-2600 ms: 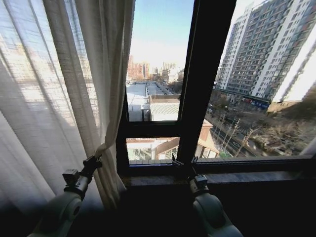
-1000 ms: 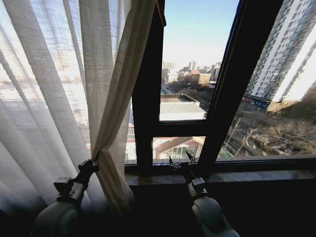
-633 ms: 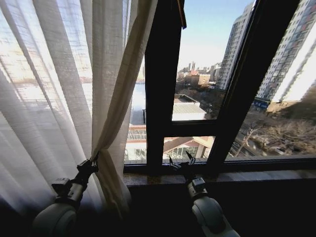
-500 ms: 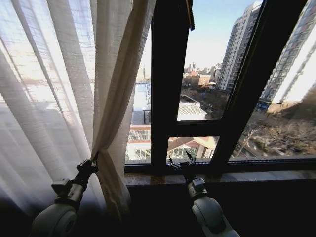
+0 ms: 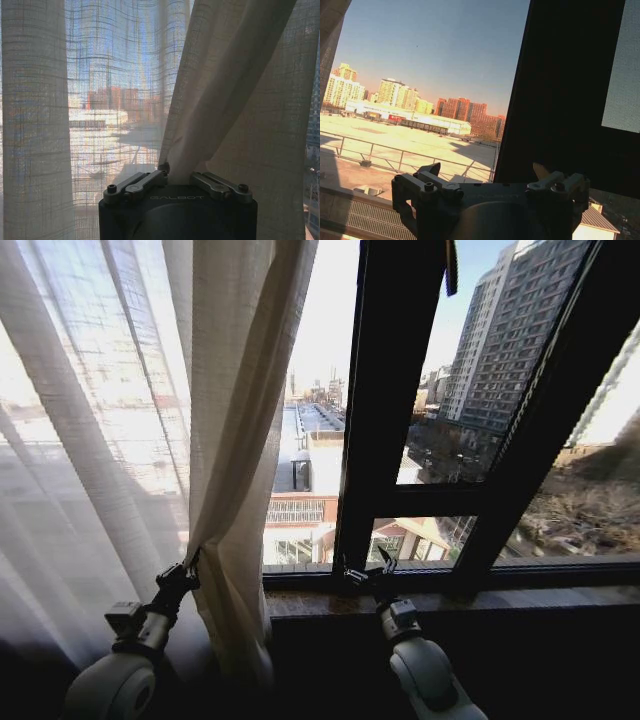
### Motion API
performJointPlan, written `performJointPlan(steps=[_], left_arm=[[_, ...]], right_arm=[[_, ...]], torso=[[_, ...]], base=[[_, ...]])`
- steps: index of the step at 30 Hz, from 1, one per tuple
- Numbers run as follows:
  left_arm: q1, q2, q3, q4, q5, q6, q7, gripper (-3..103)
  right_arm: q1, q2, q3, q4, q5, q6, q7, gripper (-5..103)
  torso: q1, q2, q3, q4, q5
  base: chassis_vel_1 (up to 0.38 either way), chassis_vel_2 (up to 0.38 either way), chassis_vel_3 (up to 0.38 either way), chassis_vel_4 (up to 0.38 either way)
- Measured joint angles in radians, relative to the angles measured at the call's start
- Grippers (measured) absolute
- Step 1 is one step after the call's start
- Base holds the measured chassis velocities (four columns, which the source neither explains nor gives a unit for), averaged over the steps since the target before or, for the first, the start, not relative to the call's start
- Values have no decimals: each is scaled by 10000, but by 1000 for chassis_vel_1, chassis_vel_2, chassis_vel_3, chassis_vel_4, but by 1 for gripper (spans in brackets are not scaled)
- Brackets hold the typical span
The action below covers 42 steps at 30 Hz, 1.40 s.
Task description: Open the curtains by pulling them apart, changing their state from closed to fully open.
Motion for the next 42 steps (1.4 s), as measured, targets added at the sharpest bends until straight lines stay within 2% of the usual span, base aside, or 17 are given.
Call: performJointPlan(steps=[29, 39, 42], left_arm=[[170, -232, 39, -104, 206, -18, 16, 0], [141, -267, 109, -61, 226, -21, 4, 0], [106, -327, 203, -23, 248, -4, 7, 0]], right_arm=[[-89, -23, -43, 27, -25, 9, 5, 100], [13, -34, -26, -170, 294, 319, -55, 100], [101, -146, 164, -140, 471, 226, -128, 100]], torso=[[-2, -1, 1, -1, 4], [-1, 0, 0, 9, -15], [-2, -1, 1, -2, 7]], base=[[235, 230, -227, -240], [197, 193, -207, -186], [0, 0, 0, 0]])
